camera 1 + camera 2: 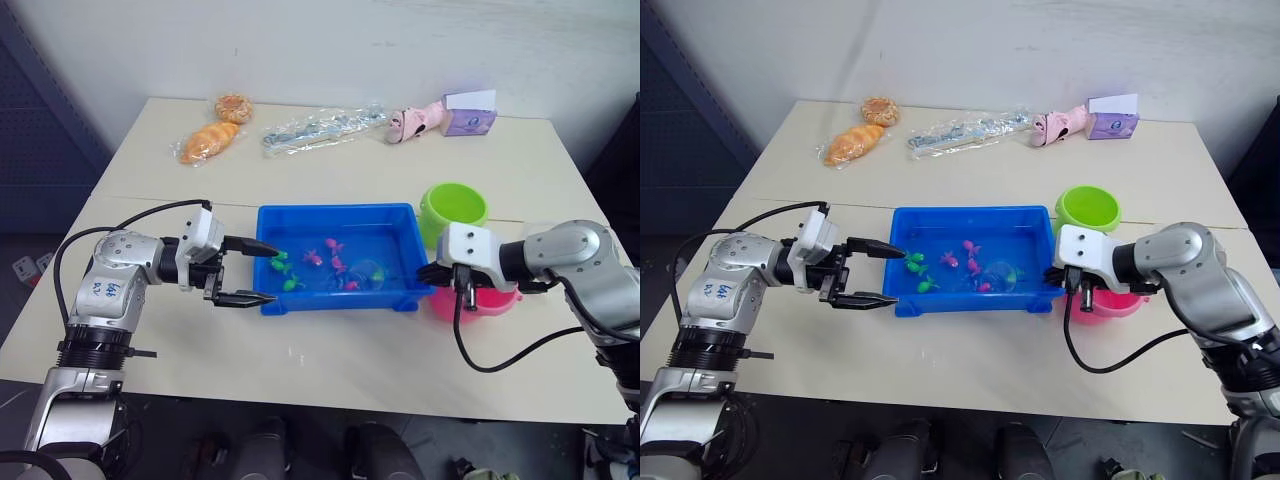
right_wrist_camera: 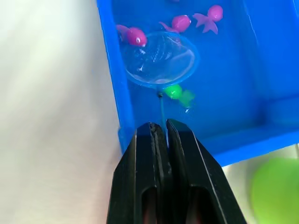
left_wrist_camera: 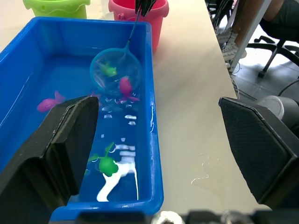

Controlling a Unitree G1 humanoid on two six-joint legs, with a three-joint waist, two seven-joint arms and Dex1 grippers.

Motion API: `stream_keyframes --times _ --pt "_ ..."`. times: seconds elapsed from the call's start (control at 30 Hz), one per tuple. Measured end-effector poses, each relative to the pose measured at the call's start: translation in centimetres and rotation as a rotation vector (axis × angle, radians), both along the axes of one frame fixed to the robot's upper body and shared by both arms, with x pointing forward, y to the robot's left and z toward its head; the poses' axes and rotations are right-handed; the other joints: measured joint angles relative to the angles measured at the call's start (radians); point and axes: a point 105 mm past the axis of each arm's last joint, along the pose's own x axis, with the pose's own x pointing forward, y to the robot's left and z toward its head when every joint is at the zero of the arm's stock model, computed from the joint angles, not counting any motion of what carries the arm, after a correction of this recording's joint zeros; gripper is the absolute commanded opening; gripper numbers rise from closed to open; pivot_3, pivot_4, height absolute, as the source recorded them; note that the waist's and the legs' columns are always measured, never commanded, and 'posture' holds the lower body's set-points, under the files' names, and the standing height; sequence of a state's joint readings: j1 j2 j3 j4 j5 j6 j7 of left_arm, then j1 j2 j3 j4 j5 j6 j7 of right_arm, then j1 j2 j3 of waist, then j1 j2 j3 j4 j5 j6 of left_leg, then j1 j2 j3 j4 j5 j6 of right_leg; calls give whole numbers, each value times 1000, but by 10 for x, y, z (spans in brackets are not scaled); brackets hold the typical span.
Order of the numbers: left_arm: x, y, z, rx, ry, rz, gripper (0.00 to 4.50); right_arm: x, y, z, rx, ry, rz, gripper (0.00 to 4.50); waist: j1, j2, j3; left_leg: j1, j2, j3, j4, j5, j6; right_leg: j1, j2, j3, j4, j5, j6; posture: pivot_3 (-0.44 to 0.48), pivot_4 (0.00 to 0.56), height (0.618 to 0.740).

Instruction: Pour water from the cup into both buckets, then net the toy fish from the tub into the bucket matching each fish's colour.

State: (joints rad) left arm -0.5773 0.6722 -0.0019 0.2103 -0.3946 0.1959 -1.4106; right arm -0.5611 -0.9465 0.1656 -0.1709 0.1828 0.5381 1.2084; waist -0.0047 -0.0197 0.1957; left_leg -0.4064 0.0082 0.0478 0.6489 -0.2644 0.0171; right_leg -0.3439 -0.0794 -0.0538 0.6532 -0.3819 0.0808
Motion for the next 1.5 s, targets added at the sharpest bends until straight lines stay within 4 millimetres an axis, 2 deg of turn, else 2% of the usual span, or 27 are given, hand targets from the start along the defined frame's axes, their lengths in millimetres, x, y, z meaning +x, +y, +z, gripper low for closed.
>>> stream_keyframes --times 0.17,0.5,0.7,0.8,0.93,1.2,1.5 --pt "0 0 0 0 -4 -1 4429 0 1 3 63 34 -34 0 0 0 0 0 0 0 0 0 0 0 0 0 0 0 0 0 150 740" --pt "1 0 1 0 -24 2 4429 9 -2 2 -27 -61 -1 0 -3 0 0 0 0 0 0 0 0 0 0 0 0 0 0 0 150 740" --pt "6 24 -6 58 -28 60 4429 16 2 1 -142 -133 75 0 -9 1 0 0 0 1 0 0 0 -2 0 0 0 0 0 0 150 740" --pt "4 35 -6 70 -27 88 4429 16 9 -4 -166 -128 110 0 -14 1 1 0 0 1 0 0 0 -2 0 0 1 0 0 0 150 740" --pt "-1 39 -17 76 9 99 4429 17 26 -9 -171 -124 161 0 -22 1 1 0 0 1 0 0 0 -2 0 0 2 0 0 0 150 740" --pt "-4 36 -16 80 7 94 4429 22 49 -13 -176 -112 209 0 -23 1 1 0 0 1 0 0 0 -3 0 1 3 0 0 0 150 740" --pt "-4 35 -15 81 0 96 4429 26 60 -19 -174 -61 220 0 -23 1 1 0 0 1 0 0 -1 -3 0 1 4 0 0 0 150 740"
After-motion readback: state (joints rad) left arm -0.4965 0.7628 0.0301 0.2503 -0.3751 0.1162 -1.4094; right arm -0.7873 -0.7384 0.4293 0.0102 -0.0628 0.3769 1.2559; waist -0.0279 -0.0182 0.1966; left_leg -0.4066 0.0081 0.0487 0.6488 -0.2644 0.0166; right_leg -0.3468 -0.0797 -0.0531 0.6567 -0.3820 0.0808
